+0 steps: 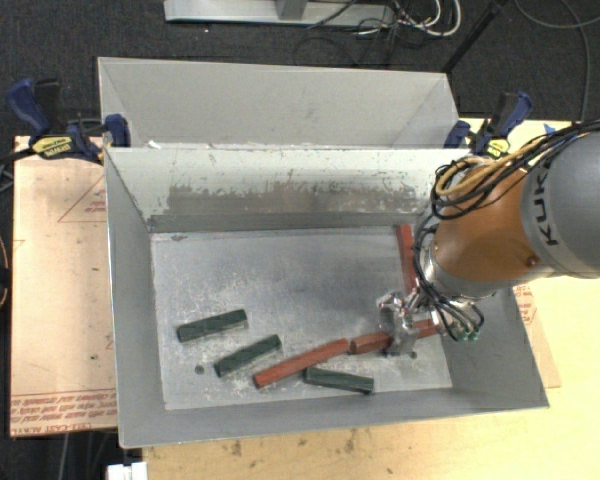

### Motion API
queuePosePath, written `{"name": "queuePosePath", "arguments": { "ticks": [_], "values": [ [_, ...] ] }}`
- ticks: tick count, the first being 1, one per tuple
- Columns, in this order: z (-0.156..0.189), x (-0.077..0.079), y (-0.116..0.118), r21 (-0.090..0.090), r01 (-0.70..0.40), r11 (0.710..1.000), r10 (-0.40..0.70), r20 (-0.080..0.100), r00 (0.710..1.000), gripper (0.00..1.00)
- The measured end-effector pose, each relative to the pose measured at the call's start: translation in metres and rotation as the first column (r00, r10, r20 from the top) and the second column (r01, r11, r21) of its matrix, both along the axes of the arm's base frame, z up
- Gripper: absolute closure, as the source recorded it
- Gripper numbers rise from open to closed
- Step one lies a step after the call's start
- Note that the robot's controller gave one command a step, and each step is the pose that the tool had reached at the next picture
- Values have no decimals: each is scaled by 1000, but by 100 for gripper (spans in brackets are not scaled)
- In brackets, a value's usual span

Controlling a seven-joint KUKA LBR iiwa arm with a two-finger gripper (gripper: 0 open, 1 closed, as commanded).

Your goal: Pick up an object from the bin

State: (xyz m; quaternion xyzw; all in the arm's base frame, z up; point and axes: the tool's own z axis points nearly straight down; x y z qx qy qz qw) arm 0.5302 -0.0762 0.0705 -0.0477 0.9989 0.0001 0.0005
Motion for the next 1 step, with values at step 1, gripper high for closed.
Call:
{"name": "queuePosePath", "arguments": {
  "ticks": [1],
  "values": [
    [0, 0, 0, 0, 0, 1000, 0, 0, 1000, 100]
  ]
}}
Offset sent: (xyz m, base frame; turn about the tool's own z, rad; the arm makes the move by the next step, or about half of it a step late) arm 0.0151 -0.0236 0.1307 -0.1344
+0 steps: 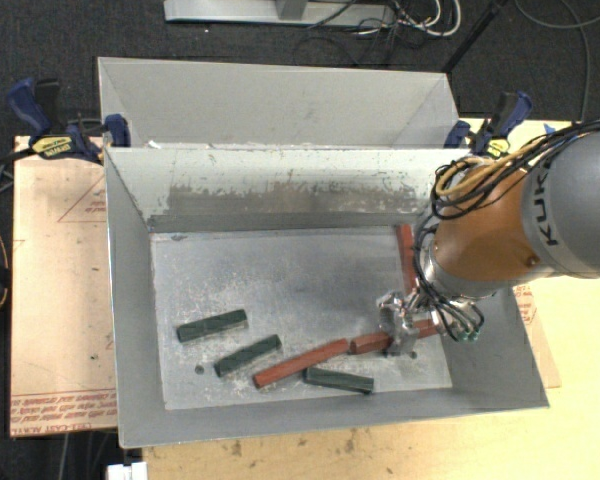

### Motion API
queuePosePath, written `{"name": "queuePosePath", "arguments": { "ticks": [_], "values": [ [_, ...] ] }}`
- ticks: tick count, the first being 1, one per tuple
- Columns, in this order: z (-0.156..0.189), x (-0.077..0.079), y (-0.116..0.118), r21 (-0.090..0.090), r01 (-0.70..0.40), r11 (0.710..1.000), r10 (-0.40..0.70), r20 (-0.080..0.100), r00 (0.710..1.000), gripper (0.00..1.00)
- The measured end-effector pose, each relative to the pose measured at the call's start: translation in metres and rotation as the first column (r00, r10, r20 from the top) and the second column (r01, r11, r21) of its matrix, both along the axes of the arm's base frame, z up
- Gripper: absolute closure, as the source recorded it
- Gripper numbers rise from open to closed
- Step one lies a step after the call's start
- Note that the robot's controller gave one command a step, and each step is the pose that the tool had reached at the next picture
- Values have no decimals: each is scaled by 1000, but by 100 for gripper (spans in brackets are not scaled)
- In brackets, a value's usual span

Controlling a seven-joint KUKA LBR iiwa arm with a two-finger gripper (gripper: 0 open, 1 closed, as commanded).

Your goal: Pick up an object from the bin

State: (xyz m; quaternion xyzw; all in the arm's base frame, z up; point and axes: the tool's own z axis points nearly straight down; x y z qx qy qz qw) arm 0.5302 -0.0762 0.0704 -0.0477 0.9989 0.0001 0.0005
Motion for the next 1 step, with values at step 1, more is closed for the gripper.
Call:
{"name": "queuePosePath", "arguments": {
  "ticks": [1],
  "values": [
    [131, 16, -23, 0, -131, 991, 131, 2, 991, 100]
  ]
}}
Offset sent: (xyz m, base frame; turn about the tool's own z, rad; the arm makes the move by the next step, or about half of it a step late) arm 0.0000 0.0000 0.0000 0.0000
